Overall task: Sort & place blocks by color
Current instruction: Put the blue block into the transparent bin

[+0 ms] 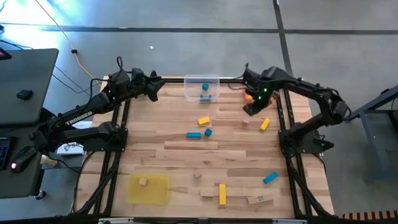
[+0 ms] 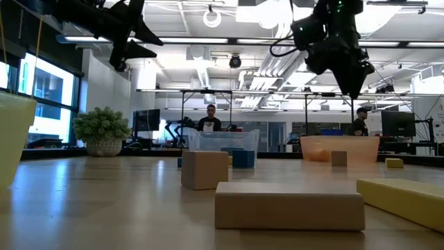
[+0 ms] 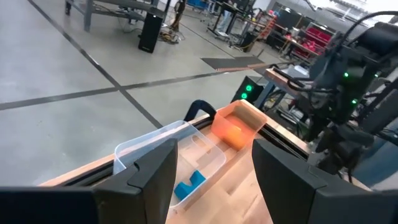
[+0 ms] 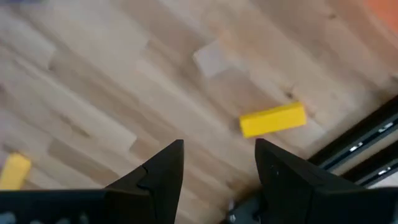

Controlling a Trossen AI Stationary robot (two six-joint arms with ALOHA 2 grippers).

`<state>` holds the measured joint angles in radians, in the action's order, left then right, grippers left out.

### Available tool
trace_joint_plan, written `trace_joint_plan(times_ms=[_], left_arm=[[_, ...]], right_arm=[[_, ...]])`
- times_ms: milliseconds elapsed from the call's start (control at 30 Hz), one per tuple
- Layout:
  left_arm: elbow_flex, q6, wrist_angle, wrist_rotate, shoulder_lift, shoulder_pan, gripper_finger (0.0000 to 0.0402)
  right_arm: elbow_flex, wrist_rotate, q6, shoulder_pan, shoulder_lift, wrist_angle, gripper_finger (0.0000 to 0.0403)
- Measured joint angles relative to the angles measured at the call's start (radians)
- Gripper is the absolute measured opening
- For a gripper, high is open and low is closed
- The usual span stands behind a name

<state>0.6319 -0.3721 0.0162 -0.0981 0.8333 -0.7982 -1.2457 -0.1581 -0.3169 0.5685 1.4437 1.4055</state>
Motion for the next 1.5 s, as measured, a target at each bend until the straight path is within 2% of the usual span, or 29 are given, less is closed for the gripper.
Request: trace_joint_plan(times_ms=[333, 533, 767, 1100, 1500], left_arm=[[0.000, 0.009, 0.000, -0.056, 0.000, 0.000, 0.0197], [0.000, 0.009, 0.000, -0.058, 0.000, 0.000, 0.0197], [0.000, 0.002, 0.000, -0.058, 0.000, 0.001, 0.0197], [0.000, -0.026, 0.000, -0.057, 0.000, 0.001, 0.0197], [0.000, -0.025, 0.000, -0.056, 0.000, 0.001, 0.0197]], right_arm=[[0.000, 0.012, -0.049, -0.292, 0.000, 0.068, 0.0184], [0.000, 0.037, 0.051, -0.454, 0.000, 0.131, 0.0184], [0.000, 0.022, 0.143, -0.579, 0.000, 0.130, 0.0184], [0.000, -0.034, 0.081, -0.752, 0.008, 0.128, 0.0184], [0.000, -0.053, 0.090, -1.048, 0.127, 0.034, 0.0184]])
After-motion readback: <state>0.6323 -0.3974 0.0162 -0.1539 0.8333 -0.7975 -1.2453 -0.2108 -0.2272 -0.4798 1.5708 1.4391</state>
